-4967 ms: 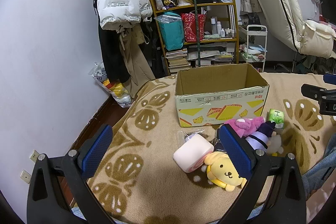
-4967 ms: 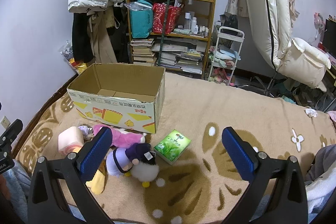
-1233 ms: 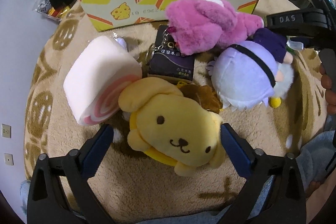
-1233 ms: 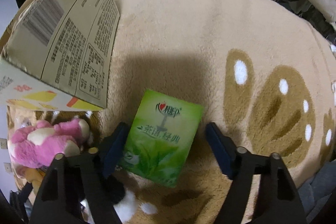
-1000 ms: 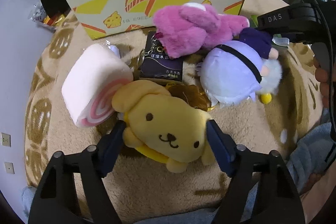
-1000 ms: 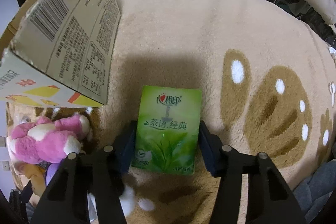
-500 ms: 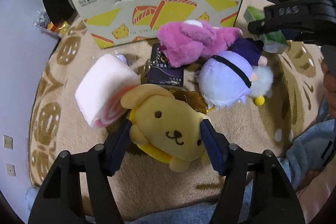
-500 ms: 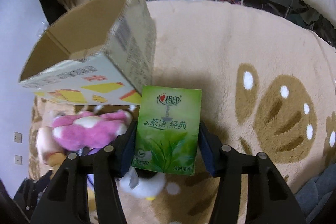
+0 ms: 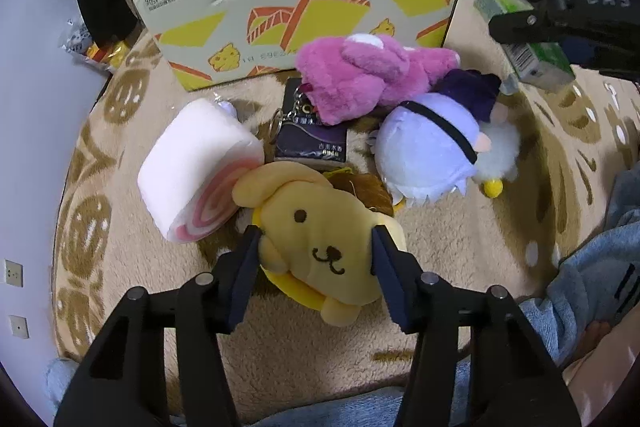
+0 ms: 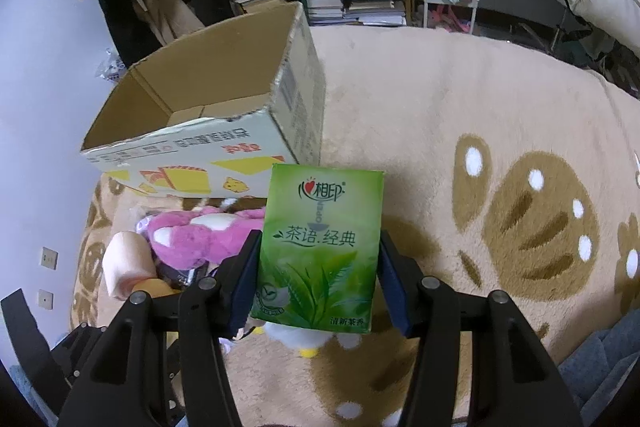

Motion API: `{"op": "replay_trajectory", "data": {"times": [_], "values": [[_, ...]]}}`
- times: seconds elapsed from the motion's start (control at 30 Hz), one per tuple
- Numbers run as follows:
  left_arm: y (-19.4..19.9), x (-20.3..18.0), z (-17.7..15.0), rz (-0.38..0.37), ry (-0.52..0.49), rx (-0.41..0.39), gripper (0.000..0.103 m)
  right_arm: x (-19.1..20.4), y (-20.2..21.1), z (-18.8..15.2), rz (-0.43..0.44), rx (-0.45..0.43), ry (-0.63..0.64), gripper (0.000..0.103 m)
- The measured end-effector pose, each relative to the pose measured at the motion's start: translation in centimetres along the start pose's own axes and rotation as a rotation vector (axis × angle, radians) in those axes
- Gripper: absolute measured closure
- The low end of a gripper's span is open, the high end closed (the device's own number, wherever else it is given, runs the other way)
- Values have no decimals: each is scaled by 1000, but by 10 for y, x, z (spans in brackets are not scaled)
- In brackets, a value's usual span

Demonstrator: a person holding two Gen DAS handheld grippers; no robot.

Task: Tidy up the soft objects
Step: 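Carry the tissue pack with the right gripper while the left gripper carries the dog plush to the box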

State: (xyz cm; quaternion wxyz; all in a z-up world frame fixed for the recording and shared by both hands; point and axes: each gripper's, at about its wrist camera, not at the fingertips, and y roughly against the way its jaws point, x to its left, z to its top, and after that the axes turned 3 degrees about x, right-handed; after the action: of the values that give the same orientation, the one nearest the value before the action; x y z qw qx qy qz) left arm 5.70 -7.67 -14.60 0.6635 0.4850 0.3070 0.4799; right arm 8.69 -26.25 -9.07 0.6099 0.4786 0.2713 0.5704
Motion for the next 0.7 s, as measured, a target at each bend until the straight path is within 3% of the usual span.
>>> {"op": "replay_trajectory", "data": {"times": [0.33,0.43,0.5,0.53,0.57,0.7], "values": [[-24,17,2,-86,111,90,21,1,-5,0,9,15,3,45],[-33,16,3,-130,120,121,20,3,-6,1,13,15,11,45],[-34,12,2,-137,102,106,29,5,-7,0,14,14,17,45],[-33,11,2,-155,92,98,46,6,-8,0,14,13,19,45],[-30,9,2,-177,83,95,51,7,-8,0,15,12,20,45],[-16,3,-2,-120,37,45,55,6,-3,1,30,-3,18,45]]}}
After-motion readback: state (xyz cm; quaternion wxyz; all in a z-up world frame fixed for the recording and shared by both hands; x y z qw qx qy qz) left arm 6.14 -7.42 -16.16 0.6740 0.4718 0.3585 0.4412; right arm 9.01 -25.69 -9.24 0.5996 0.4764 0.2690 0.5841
